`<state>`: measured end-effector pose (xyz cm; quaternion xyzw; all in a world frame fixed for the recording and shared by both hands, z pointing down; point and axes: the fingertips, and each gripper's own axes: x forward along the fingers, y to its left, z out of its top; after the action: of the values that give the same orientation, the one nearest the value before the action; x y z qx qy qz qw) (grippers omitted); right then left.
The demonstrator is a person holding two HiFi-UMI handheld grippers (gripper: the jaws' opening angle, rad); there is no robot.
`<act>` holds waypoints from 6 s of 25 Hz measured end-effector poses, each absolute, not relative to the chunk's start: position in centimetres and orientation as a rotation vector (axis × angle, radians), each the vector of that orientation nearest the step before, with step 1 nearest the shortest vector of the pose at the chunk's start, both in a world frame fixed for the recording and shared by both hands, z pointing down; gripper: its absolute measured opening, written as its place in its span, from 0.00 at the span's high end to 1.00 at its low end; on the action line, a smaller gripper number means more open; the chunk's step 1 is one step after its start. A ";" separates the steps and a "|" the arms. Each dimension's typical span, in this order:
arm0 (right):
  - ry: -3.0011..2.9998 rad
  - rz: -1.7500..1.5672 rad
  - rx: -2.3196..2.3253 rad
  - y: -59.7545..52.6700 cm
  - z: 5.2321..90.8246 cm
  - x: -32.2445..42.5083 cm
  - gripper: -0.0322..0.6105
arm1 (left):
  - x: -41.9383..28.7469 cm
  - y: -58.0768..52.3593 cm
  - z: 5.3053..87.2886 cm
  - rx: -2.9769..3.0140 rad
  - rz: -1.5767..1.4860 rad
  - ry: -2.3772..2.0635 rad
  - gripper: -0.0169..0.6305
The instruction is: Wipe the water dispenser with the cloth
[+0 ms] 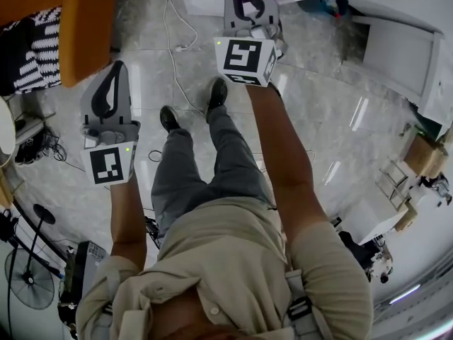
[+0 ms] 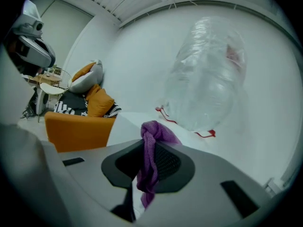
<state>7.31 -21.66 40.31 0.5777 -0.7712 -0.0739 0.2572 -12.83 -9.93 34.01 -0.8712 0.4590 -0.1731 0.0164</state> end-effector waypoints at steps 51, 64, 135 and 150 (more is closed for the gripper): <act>-1.934 -0.007 1.802 -20.3 44.6 16.1 0.85 | -10.3 -9.1 36.8 -2.754 -0.564 1.394 0.95; -2.197 -0.049 1.562 -23.2 45.1 -2.3 0.85 | -17.7 -7.8 37.4 -2.685 -0.603 1.553 0.95; -2.112 0.197 1.548 -20.7 53.7 2.4 0.85 | -16.2 -6.6 41.9 -2.746 -0.633 1.497 0.95; -1.740 0.161 1.933 -17.4 52.3 22.0 0.85 | -11.6 -7.5 41.9 -2.794 -0.616 1.386 0.95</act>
<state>22.03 -17.36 52.28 0.7154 -0.6438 0.0594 0.2648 -11.59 -7.50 41.93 -0.8788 0.4358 -0.1937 -0.0187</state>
